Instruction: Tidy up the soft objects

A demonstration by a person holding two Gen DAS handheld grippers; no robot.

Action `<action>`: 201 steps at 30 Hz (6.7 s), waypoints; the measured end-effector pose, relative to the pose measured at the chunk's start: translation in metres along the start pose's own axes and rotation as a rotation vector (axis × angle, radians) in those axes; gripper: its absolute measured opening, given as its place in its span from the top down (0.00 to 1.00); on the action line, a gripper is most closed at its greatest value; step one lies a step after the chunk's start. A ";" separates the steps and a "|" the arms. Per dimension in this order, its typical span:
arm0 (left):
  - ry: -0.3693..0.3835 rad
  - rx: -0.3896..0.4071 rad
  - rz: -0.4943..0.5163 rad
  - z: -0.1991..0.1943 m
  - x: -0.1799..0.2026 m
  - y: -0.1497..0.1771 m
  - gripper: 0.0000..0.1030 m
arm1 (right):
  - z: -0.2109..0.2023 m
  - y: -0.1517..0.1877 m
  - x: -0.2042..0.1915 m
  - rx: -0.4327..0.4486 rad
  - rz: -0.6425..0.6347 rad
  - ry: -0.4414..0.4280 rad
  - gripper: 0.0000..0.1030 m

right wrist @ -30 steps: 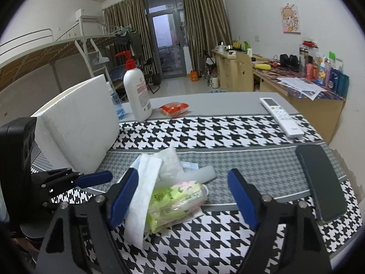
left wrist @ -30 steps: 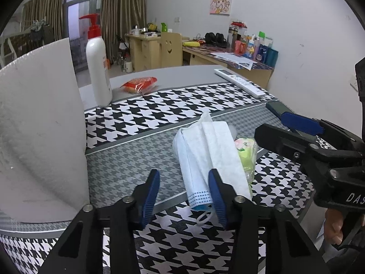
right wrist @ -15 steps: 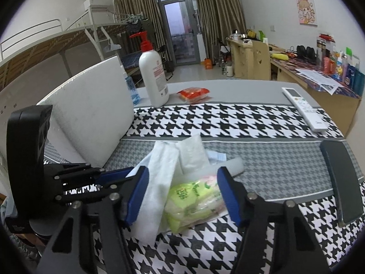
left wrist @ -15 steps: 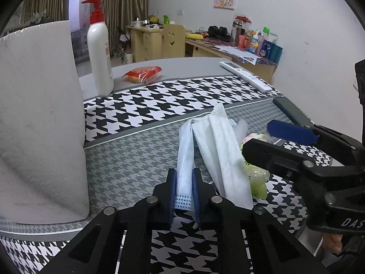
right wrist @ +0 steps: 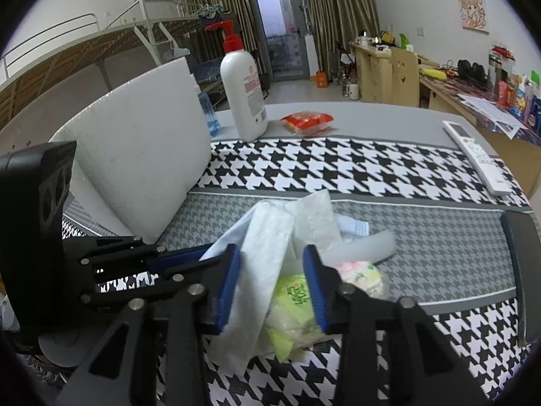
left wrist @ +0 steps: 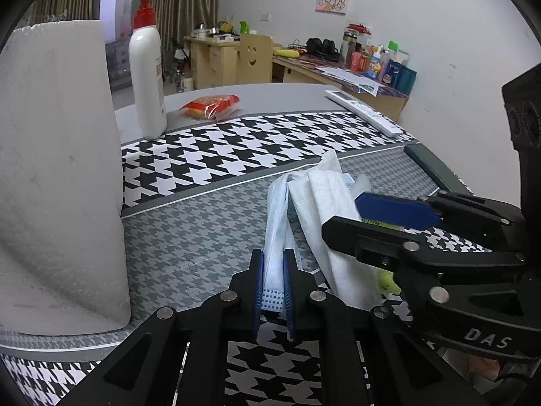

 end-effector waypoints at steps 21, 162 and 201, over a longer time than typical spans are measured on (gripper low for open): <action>-0.006 0.060 0.015 -0.023 -0.001 -0.001 0.89 | -0.034 -0.005 -0.007 0.055 0.005 -0.040 0.94; -0.124 0.418 0.018 -0.164 -0.021 -0.054 0.90 | -0.100 -0.015 -0.001 0.189 0.020 0.104 0.93; -0.244 0.552 -0.005 -0.222 -0.044 -0.093 0.90 | -0.125 -0.063 -0.036 0.325 -0.073 0.010 0.93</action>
Point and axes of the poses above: each gripper's, at about its wrist camera, not at the fingertips, and z roughly the way its jaws point, x to its right, y to its underside, the point moved 9 cm from there along z, roughly the way its jaws point, and after that the axes turned 8 degrees about -x, right-handed, at the moved point
